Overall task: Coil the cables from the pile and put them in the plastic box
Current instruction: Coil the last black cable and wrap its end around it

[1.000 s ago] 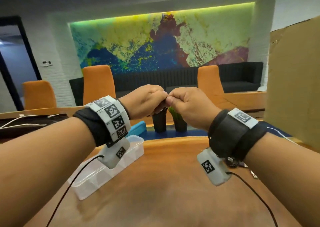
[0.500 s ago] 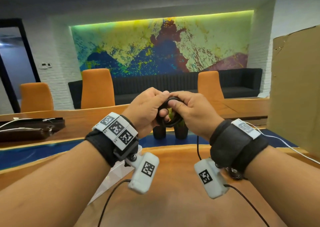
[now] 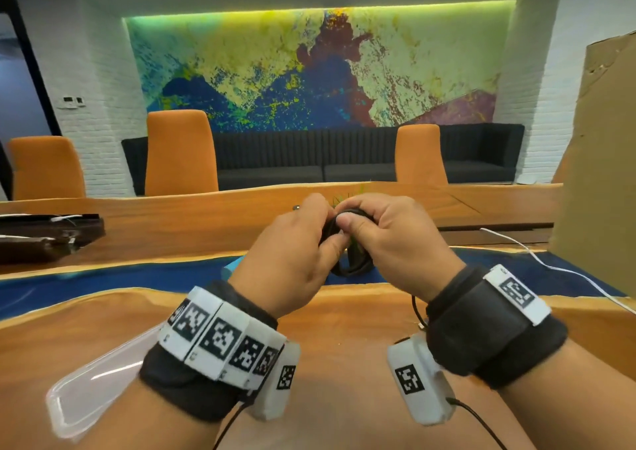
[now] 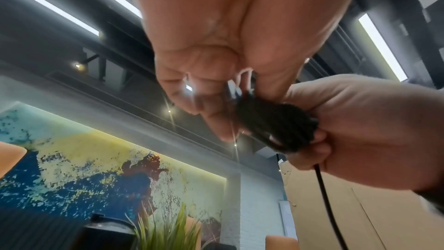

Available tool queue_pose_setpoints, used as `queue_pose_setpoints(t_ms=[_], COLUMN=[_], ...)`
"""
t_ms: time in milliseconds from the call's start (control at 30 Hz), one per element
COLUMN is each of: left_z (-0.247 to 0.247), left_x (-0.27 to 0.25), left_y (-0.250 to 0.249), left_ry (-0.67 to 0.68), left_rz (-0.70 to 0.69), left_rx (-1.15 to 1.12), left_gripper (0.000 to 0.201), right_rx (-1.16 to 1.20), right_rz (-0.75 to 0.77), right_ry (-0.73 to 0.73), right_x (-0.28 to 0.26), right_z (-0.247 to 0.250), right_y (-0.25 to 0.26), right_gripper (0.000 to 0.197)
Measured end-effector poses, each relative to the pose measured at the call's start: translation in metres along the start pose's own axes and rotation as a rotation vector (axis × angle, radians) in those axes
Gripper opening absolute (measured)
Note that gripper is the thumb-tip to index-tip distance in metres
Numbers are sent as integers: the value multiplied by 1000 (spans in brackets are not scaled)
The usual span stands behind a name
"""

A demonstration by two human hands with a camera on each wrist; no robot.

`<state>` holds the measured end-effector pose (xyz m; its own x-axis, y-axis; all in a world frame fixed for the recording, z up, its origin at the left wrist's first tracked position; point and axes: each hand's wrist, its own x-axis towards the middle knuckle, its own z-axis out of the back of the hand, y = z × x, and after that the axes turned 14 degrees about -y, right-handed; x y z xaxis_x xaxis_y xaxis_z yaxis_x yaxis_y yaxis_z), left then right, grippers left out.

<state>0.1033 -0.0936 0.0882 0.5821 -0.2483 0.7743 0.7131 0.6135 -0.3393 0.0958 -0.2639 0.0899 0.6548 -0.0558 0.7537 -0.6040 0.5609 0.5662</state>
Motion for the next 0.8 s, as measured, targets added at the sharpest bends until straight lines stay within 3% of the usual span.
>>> queue_pose_setpoints(t_ms=[100, 233, 367, 567, 667, 800], left_z=[-13, -27, -28, -25, -30, -34], left_x=[-9, -17, -14, -7, -7, -9], left_y=[8, 15, 22, 15, 11, 4], left_ry=[-81, -175, -115, 23, 46, 14], left_rz=[76, 349, 583, 687, 774, 757], left_rx=[-66, -542, -960, -1392, -1371, -917], left_gripper=[7, 3, 6, 13, 15, 28], right_rx=[-34, 110, 407, 703, 594, 317], right_rz=[5, -4, -108, -215, -206, -94], right_ry=[16, 92, 150, 156, 108, 25], right_x=[-4, -5, -6, -9, -7, -8], right_z=[-8, -6, 1, 4, 4, -1], right_y=[-10, -17, -19, -26, -26, -29], right_gripper=[15, 25, 34, 42, 31, 25])
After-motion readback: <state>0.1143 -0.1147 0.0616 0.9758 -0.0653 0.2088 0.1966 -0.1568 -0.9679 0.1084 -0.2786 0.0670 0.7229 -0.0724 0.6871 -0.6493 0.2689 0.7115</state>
